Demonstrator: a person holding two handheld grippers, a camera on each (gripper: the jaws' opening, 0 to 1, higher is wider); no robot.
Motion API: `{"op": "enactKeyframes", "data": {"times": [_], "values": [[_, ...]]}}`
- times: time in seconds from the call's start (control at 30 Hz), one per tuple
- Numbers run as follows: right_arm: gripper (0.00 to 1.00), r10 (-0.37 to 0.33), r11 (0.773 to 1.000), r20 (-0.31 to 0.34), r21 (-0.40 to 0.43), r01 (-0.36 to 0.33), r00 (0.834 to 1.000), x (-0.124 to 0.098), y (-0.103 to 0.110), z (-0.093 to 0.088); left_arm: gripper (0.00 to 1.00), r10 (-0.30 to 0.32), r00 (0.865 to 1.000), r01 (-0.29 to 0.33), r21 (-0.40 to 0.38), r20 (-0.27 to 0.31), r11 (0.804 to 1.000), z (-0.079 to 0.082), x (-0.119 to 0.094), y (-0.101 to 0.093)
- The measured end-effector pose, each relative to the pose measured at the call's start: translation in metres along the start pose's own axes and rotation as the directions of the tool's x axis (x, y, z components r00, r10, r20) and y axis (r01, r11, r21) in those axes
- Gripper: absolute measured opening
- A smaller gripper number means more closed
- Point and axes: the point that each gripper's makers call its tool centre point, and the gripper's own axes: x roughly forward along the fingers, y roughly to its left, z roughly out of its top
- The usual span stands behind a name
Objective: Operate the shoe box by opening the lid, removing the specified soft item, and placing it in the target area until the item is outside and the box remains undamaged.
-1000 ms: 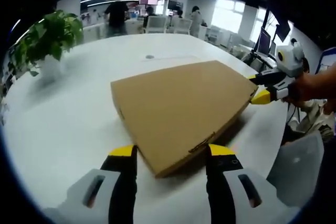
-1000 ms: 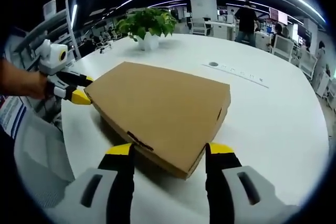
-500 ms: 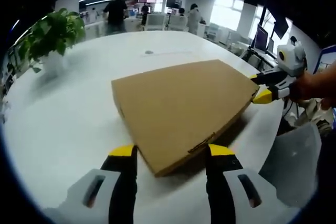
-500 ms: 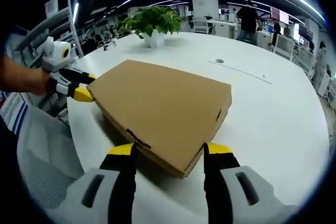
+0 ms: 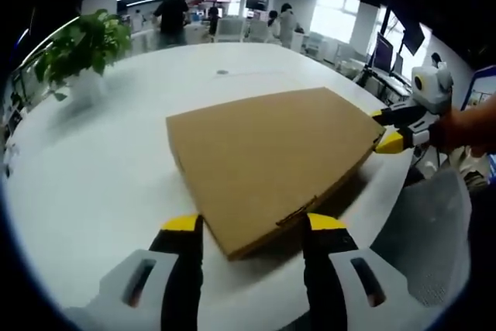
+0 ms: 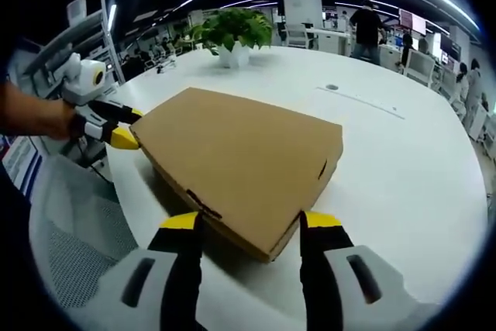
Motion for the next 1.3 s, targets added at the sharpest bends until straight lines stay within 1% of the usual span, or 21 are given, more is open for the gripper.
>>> {"op": "enactKeyframes", "data": {"times": [0.3, 0.67, 1.0, 1.3], "values": [[0.45, 0.003, 1.0, -0.004, 0.001, -0.003, 1.0, -0.004, 0.022, -0.007, 0.5, 0.009, 1.0, -0.009, -0.008, 0.001, 1.0, -0.016, -0.018, 0.0], [0.45, 0.007, 1.0, -0.01, -0.005, -0.007, 1.0, -0.008, 0.039, -0.013, 0.5, 0.012, 1.0, -0.012, -0.011, 0.0, 1.0, -0.028, -0.03, 0.003], [0.44, 0.011, 1.0, -0.013, -0.008, -0.011, 1.0, -0.011, 0.051, -0.017, 0.49, 0.012, 1.0, -0.012, -0.014, 0.001, 1.0, -0.036, -0.039, 0.002], [0.44, 0.012, 1.0, -0.019, -0.015, -0.013, 1.0, -0.011, 0.058, -0.018, 0.49, 0.01, 1.0, -0.01, -0.017, 0.004, 1.0, -0.041, -0.045, 0.004]]}}
